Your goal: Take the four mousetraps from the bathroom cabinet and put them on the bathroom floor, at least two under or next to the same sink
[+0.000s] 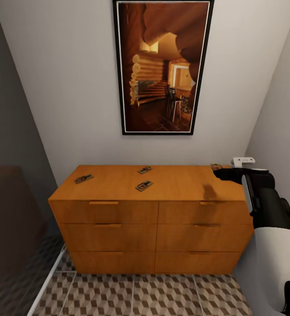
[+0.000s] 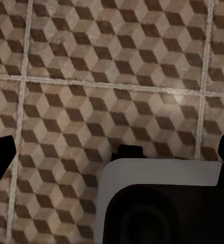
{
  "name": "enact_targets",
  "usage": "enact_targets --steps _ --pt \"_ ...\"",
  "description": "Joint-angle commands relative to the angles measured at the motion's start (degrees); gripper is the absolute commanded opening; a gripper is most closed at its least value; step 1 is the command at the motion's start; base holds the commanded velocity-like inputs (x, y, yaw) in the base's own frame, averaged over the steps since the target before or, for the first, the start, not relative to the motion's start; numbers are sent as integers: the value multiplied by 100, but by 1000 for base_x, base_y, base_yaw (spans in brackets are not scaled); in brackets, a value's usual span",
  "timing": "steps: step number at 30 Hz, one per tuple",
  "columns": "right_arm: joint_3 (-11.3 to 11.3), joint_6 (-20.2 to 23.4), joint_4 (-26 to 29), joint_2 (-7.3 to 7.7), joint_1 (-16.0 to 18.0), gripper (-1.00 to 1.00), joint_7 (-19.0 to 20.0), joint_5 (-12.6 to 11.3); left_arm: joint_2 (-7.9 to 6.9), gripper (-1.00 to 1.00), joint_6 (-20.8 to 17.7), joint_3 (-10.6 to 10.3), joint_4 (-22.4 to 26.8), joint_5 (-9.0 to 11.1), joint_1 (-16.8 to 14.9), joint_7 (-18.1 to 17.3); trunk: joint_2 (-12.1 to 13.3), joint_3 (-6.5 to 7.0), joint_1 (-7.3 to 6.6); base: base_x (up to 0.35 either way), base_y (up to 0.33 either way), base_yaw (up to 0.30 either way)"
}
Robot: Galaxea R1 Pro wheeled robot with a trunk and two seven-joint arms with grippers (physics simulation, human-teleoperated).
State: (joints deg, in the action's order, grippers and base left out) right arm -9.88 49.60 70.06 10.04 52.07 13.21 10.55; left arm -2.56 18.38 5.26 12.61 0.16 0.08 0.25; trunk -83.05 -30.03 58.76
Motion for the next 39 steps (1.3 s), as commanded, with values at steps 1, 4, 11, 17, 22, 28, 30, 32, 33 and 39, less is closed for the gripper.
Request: enact_targets --steps 1,4,11,17,22,28,30,32,33,39 --pt "-6 22 0 -2 5 -100 41 45 1 100 10 10 5 1 1 2 -3 -5 -3 -288 139 0" --pt "-6 16 -23 -8 5 -100 41 44 1 100 9 10 5 1 1 2 -3 -5 -3 -286 160 0" --pt "-6 -7 -260 -10 5 -100 56 44 1 100 11 10 5 1 1 2 -3 -5 -3 -261 195 0" --pt "-6 -19 -392 -10 5 -100 59 45 1 100 10 10 5 1 1 2 -3 -5 -3 -248 208 0" --pt "-6 -21 -445 -11 5 -100 59 44 1 100 8 10 5 1 1 2 -3 -5 -3 -247 209 0" --pt "-6 -145 -658 -11 5 -100 59 45 1 100 9 10 5 1 1 2 -3 -5 -3 -248 209 0" --pt "-6 -178 -692 -11 5 -100 59 45 1 100 8 10 5 1 1 2 -3 -5 -3 -247 209 0" --pt "-6 -202 -715 -11 5 -100 59 45 1 100 8 10 5 1 1 2 -3 -5 -3 -248 209 0" --pt "-6 -210 -722 -11 5 -100 59 45 1 100 9 10 5 1 1 2 -3 -5 -3 -248 209 0" --pt "-6 -248 -876 -8 5 -100 59 46 1 100 9 10 5 1 1 2 -3 -5 -3 -244 204 0"
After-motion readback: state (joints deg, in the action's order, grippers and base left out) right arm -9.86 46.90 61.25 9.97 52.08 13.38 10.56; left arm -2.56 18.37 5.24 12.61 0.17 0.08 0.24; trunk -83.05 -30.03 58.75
